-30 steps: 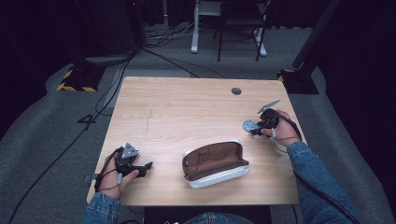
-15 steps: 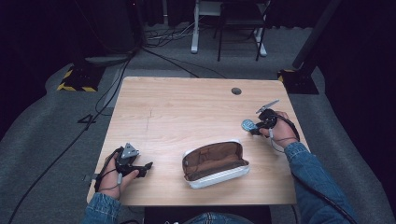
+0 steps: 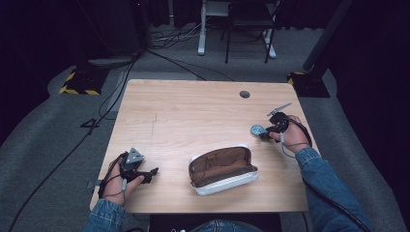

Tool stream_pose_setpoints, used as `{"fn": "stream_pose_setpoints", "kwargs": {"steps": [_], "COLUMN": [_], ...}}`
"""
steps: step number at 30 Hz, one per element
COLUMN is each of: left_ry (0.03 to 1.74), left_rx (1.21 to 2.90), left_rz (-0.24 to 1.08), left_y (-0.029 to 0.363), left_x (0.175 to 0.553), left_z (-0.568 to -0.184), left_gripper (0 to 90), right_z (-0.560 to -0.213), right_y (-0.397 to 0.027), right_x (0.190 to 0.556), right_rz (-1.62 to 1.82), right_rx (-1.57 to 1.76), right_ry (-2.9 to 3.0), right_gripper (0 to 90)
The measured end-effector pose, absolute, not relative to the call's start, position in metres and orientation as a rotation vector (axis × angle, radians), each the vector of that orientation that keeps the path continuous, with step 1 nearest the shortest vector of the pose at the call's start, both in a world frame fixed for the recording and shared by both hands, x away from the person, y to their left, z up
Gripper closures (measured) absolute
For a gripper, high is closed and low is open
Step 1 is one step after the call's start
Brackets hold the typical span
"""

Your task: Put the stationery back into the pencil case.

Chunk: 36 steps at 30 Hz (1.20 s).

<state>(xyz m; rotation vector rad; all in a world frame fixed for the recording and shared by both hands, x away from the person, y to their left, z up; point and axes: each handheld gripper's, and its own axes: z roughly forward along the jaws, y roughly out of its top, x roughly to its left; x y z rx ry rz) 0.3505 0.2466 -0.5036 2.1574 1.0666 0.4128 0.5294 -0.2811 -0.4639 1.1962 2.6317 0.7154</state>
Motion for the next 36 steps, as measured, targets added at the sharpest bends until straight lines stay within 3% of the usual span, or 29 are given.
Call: {"fn": "stream_pose_setpoints", "kwargs": {"steps": [36], "left_ry": [1.07], "left_rx": [2.156], "left_rz": [0.404], "left_y": [0.245], "left_x": [0.352], "left_z": [-0.504], "left_gripper": [22.1], "right_z": [-0.428], "right_y": [-0.274], "right_x": [0.503], "right_rz": [0.776], "right_rx": [1.063], "right_ry": [2.616], "right_gripper": [50.1]}}
